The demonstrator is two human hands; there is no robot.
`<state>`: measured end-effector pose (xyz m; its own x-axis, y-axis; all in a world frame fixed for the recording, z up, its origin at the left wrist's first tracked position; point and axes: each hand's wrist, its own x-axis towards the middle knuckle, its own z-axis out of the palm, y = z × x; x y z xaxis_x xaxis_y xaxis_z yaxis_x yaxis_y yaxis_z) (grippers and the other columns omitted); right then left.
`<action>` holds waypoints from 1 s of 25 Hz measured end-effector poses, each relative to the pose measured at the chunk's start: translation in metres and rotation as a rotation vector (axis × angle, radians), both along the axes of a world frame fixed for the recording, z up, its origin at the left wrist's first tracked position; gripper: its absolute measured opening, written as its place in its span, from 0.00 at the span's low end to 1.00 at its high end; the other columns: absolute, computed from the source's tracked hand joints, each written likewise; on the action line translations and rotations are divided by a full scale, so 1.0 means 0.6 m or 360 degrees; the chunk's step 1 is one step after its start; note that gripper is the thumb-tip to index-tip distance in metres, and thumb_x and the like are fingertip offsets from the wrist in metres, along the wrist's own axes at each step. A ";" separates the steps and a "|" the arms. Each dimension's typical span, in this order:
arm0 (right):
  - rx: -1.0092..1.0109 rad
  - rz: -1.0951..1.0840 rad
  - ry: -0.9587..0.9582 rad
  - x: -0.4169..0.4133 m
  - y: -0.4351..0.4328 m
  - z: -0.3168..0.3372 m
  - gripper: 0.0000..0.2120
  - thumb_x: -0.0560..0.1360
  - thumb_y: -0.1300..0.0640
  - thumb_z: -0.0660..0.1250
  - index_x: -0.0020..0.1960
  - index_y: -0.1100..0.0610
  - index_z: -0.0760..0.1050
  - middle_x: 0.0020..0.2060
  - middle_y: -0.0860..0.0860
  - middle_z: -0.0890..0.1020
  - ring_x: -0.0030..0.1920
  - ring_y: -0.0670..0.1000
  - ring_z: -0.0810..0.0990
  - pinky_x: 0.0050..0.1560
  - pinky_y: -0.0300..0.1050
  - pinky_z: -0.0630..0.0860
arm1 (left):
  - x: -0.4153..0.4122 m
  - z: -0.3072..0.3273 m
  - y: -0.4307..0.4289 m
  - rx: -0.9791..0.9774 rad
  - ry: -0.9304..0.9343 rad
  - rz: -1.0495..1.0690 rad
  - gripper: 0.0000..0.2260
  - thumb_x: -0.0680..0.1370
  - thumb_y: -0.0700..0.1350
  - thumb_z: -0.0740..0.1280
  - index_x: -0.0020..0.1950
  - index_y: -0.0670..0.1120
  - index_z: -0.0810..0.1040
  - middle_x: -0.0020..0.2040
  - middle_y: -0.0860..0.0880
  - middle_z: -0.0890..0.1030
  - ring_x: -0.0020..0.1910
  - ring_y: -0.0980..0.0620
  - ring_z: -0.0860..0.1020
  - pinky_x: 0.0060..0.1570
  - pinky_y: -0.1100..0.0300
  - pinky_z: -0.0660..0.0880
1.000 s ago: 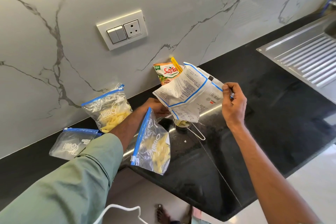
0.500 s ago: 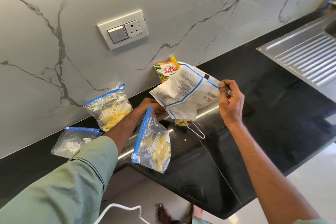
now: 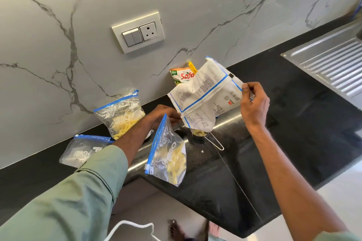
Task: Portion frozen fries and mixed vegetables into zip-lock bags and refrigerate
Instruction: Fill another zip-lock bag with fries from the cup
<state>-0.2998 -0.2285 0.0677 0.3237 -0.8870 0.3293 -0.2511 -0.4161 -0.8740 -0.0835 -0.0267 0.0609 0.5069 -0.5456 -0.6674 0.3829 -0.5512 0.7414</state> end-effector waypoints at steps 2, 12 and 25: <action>0.0271 -0.0110 0.0019 -0.001 -0.022 -0.015 0.11 0.83 0.49 0.63 0.48 0.54 0.78 0.41 0.44 0.83 0.41 0.41 0.81 0.42 0.40 0.76 | 0.001 0.009 -0.001 -0.0077 -0.0013 -0.0021 0.07 0.78 0.36 0.71 0.56 0.37 0.82 0.52 0.40 0.87 0.47 0.46 0.87 0.45 0.56 0.84; 0.1630 -0.0106 -0.0211 -0.032 -0.062 -0.056 0.05 0.82 0.61 0.64 0.50 0.57 0.78 0.45 0.54 0.84 0.40 0.50 0.84 0.28 0.42 0.82 | -0.012 0.064 -0.042 -0.0316 0.0034 0.0150 0.16 0.78 0.43 0.73 0.63 0.37 0.82 0.51 0.42 0.87 0.44 0.49 0.87 0.39 0.60 0.84; 0.2198 0.0146 -0.0231 -0.037 -0.032 -0.047 0.08 0.81 0.61 0.64 0.47 0.59 0.81 0.31 0.51 0.83 0.35 0.46 0.81 0.32 0.38 0.83 | -0.080 0.222 -0.095 -0.0610 -0.0033 -0.0321 0.09 0.79 0.46 0.71 0.56 0.43 0.84 0.55 0.44 0.87 0.48 0.51 0.86 0.39 0.65 0.81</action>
